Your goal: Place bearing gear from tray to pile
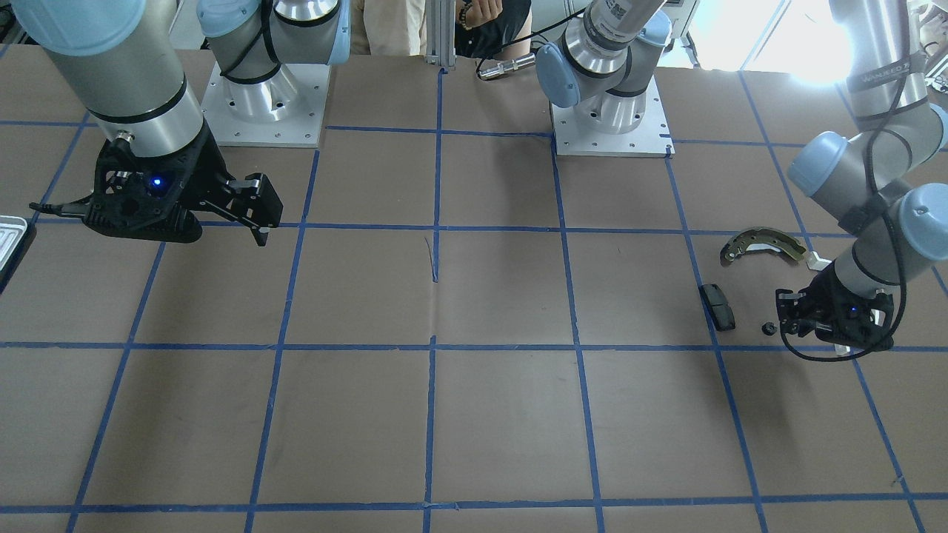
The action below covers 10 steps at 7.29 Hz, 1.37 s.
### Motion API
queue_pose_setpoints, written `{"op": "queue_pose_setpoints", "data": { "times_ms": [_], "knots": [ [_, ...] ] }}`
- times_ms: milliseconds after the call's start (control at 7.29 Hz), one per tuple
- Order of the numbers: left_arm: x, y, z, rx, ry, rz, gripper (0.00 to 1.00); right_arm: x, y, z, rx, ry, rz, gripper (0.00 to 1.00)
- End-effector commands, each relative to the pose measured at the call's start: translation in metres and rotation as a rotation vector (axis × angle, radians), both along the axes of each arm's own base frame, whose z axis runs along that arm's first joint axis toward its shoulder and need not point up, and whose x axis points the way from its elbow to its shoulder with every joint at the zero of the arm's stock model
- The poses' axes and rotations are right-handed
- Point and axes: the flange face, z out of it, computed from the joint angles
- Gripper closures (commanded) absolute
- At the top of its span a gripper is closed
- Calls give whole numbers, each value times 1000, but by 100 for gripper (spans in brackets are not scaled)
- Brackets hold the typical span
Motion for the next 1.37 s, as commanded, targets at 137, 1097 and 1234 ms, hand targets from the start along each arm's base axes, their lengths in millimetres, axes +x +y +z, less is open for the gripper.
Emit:
{"op": "queue_pose_setpoints", "data": {
  "times_ms": [137,1097,1234],
  "knots": [
    [12,6,-16,9,11,1,89,0,0,0,-1,0,0,0],
    [-28,10,13,12,23,63,32,0,0,0,1,-1,0,0],
    [-94,-1,36,12,43,67,21,0,0,0,-1,-1,0,0]
  ]
}}
